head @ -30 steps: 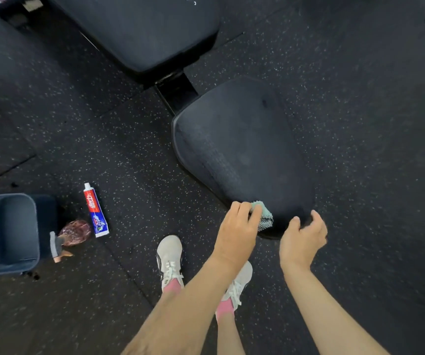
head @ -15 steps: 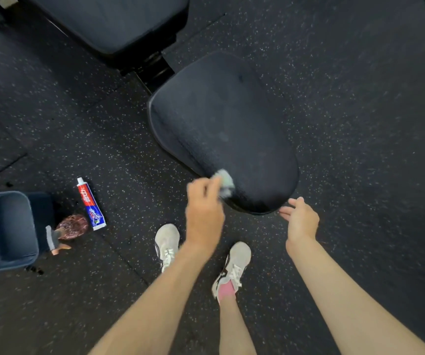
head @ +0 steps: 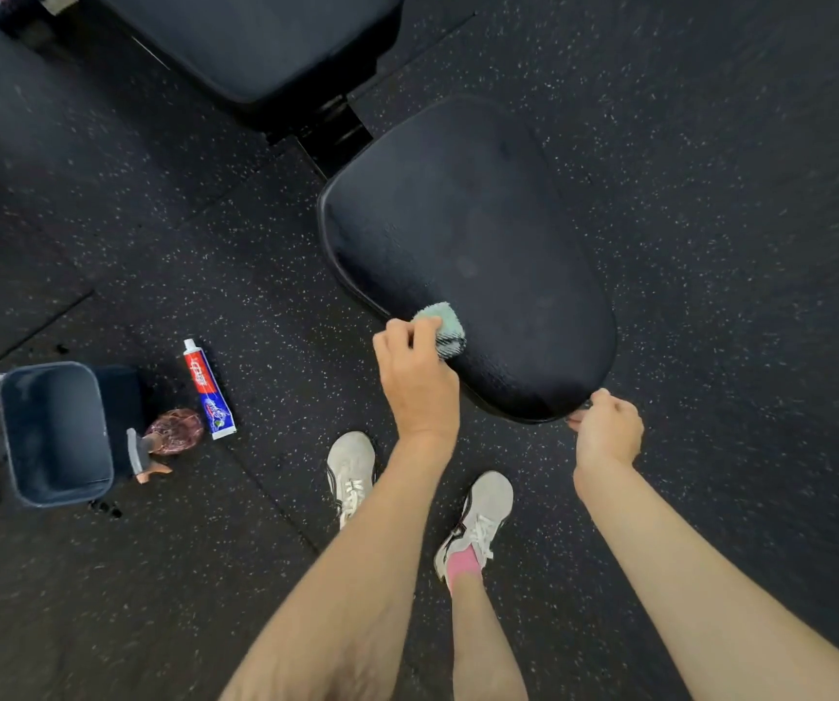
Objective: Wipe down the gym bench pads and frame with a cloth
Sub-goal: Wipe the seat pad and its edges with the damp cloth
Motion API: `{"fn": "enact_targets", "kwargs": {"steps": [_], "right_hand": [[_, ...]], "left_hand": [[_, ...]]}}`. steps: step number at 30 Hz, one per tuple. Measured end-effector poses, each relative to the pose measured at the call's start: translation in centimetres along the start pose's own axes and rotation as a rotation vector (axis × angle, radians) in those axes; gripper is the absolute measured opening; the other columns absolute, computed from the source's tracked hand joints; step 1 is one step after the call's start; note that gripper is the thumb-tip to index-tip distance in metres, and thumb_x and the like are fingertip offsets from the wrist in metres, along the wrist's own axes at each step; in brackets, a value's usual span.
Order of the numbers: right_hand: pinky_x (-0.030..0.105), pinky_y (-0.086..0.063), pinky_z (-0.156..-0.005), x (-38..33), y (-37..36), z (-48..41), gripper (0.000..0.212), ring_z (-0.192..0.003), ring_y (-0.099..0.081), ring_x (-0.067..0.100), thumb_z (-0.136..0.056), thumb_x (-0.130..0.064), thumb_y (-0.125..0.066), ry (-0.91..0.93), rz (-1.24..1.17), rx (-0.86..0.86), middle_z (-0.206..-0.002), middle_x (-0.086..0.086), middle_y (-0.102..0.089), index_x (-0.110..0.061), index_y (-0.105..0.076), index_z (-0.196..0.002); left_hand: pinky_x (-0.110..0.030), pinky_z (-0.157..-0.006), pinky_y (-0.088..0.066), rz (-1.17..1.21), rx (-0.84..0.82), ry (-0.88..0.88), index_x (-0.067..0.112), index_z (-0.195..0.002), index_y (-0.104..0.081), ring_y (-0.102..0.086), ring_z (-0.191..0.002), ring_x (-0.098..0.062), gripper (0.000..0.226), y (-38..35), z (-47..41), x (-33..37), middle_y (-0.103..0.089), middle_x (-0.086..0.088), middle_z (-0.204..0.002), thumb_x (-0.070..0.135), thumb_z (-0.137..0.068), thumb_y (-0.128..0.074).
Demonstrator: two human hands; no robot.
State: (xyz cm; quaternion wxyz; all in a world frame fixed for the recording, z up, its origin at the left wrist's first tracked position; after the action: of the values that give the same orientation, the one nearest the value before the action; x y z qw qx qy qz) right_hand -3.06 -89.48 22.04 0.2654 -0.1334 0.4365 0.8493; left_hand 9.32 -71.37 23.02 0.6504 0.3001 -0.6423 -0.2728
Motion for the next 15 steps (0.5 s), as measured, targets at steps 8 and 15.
{"fn": "enact_targets", "kwargs": {"steps": [8,15], "right_hand": [[0.031,-0.035,-0.073,0.4,-0.2,0.4,0.029,-0.104,-0.060,0.030,-0.095,-0.020,-0.040,0.014,-0.004,0.007,-0.114,0.014,-0.063,-0.012,-0.054,-0.119],[0.026,-0.035,-0.058,0.5,-0.2,-0.1,0.033,-0.102,-0.061,0.031,-0.095,-0.019,-0.039,0.023,0.017,-0.025,-0.114,0.017,-0.063,-0.007,-0.056,-0.120]], "left_hand": [[-0.025,-0.069,-0.039,0.109,-0.217,-0.188,0.005,-0.095,-0.064,-0.042,-0.079,-0.019,0.044,1.1,3.0,0.9,-0.051,-0.009,-0.081,-0.021,-0.060,-0.057],[-0.022,-0.071,-0.038,0.125,0.019,0.258,0.002,-0.095,-0.061,-0.054,-0.085,-0.025,0.030,3.2,-3.5,-3.0,-0.057,-0.007,-0.094,-0.018,-0.074,-0.054]]}}
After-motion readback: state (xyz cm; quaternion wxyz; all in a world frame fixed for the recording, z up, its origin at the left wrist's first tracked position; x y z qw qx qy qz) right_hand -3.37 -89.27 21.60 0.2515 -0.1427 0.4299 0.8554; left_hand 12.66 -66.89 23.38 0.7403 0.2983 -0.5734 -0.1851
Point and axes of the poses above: each hand's wrist, its own z-axis away from the middle knuckle, its own y-axis out of the back of the hand, x = y × z, the point moved 5 cm from there along -z, towards the middle knuckle
